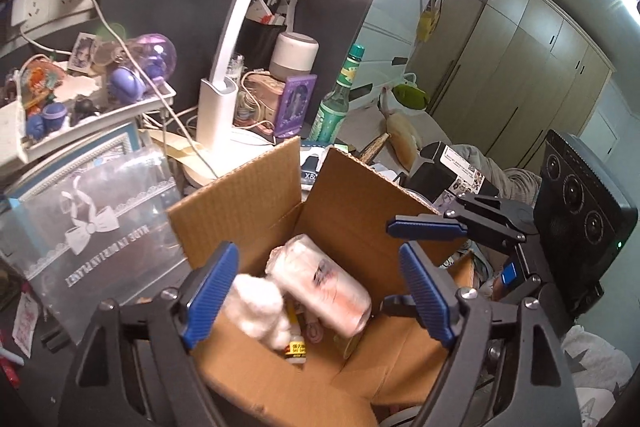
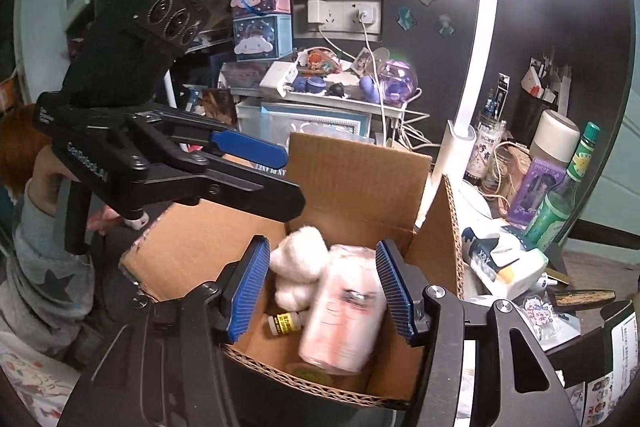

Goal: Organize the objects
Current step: 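Move the right gripper back over the white fluffy plush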

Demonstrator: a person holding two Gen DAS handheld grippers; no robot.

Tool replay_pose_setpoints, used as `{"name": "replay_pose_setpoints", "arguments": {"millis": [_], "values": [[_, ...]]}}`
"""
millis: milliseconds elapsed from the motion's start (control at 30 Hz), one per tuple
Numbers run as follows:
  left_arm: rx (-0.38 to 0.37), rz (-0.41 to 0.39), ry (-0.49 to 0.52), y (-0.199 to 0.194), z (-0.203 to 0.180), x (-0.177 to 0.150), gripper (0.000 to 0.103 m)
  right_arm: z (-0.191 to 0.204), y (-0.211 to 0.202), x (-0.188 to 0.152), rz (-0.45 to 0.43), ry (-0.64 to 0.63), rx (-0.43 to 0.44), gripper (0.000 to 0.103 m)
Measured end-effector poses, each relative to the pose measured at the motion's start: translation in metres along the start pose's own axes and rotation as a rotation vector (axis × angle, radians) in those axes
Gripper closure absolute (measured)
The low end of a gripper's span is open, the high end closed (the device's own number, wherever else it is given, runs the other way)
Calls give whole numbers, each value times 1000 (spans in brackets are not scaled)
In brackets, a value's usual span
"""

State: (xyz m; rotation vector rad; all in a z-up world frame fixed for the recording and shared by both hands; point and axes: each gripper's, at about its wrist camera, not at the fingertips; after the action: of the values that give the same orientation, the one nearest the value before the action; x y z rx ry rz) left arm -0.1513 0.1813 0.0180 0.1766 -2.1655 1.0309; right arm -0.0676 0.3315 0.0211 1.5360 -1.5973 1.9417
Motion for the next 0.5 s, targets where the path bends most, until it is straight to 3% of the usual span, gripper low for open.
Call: {"name": "replay_pose_setpoints", "arguments": {"millis": [267,500], "values": [[67,-115,-46,-74,28,-25,17,41,-2,24,-103,-57,85,51],[206,-220,-131,-141,66,-79,12,112,20,50,-148,-139,299,51]]}}
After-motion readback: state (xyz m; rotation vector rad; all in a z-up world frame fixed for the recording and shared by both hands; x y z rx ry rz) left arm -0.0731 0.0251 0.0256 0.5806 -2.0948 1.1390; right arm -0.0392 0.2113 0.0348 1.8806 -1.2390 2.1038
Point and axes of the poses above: each gripper's, at about its wrist camera, not at the fingertips, and y roughly the way its jaws point, z to its left, x to its top, and after that the axes turned 8 degrees about -y, right-handed
